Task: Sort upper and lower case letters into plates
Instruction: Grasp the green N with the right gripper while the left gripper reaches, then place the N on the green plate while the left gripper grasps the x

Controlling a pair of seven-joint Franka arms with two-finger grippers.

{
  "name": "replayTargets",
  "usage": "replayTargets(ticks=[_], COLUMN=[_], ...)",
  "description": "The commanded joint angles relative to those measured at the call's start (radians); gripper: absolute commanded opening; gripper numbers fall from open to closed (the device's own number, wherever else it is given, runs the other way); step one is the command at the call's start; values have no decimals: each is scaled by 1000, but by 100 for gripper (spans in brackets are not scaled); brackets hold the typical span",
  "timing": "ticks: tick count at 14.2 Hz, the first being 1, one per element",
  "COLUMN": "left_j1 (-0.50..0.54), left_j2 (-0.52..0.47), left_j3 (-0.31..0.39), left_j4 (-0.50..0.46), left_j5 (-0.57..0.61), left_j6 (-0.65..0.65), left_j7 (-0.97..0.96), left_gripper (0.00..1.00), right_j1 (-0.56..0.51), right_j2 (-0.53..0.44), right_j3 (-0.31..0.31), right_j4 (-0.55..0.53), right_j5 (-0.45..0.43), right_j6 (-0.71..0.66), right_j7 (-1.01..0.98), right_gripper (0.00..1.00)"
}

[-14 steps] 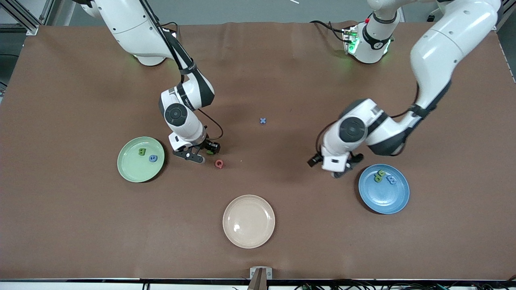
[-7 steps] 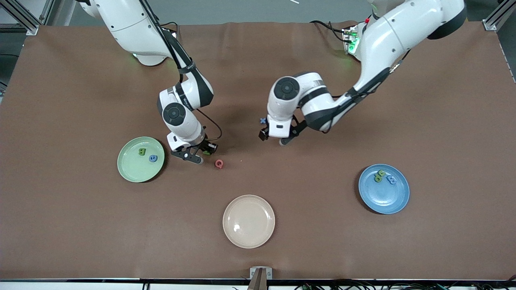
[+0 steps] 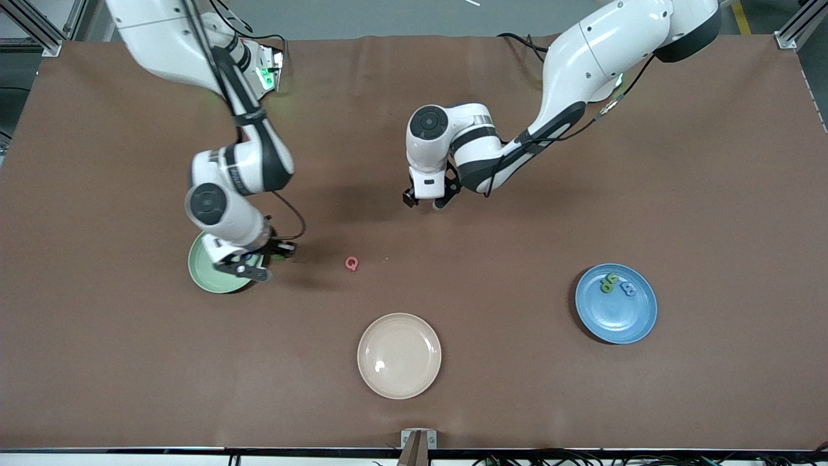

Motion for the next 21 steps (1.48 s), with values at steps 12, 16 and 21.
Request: replayTargets(ticks=[12,16,21], left_j1=[-77,-89,-92], left_j2=[22,25,33], left_j3=[87,87,96], left_j4=[-17,-4,0], left_j5=[73,67,64], left_j6=[106,106,106], left_j7=[-98,-102,-106], left_gripper=[71,62,55], right_j1=[-269,-267,-243], right_j2=[0,11,-4], right_j3=[-4,-4,5], right_j4=[-128,-124,-100], right_j5=[-3,-3,6], right_j6=[101,99,84], right_j7=[-402,-403,-374], right_gripper=[3,55,100])
